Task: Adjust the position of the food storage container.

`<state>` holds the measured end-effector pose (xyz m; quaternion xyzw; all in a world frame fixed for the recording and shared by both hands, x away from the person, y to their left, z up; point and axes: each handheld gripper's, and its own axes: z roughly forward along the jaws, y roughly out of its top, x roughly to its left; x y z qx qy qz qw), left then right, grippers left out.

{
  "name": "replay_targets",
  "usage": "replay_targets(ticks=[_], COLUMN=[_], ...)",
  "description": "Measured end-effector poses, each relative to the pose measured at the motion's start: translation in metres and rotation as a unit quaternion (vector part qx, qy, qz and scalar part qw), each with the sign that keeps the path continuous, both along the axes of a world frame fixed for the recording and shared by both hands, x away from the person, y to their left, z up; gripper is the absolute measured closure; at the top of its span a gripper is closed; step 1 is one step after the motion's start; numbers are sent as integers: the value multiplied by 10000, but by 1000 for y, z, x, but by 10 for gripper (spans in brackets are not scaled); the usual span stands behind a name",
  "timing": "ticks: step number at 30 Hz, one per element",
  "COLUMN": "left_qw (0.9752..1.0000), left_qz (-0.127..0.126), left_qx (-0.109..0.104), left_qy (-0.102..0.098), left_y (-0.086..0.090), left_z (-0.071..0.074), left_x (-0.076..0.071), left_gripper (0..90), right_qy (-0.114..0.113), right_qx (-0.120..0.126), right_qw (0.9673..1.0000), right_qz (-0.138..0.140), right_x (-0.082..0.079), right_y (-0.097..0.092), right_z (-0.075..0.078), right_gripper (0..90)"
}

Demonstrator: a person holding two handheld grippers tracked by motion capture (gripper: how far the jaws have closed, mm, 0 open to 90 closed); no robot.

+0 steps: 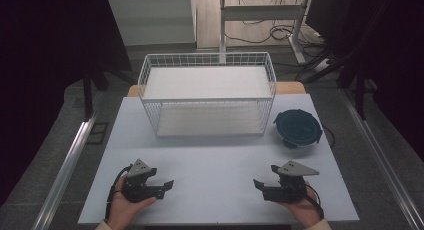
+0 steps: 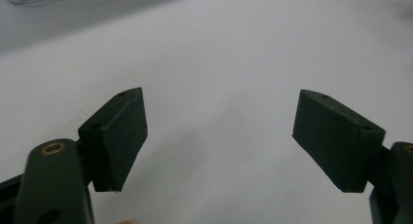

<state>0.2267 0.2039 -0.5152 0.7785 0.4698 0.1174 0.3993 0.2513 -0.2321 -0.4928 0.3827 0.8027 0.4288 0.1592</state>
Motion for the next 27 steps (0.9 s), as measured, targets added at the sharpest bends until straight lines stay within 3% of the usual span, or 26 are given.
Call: replay_targets(ticks=[27], left_qw=[10000], left_qz=[-30], left_qx=[5], left_qy=[-24], left_y=[0], left_z=[-1], left_x=[-1], left_gripper=[197], right_qy=[264], right_qx=[-153], right_qw=[9995], right_qz=[27], right_x=[6], right_y=[0], right_z=[1], right_gripper=[253])
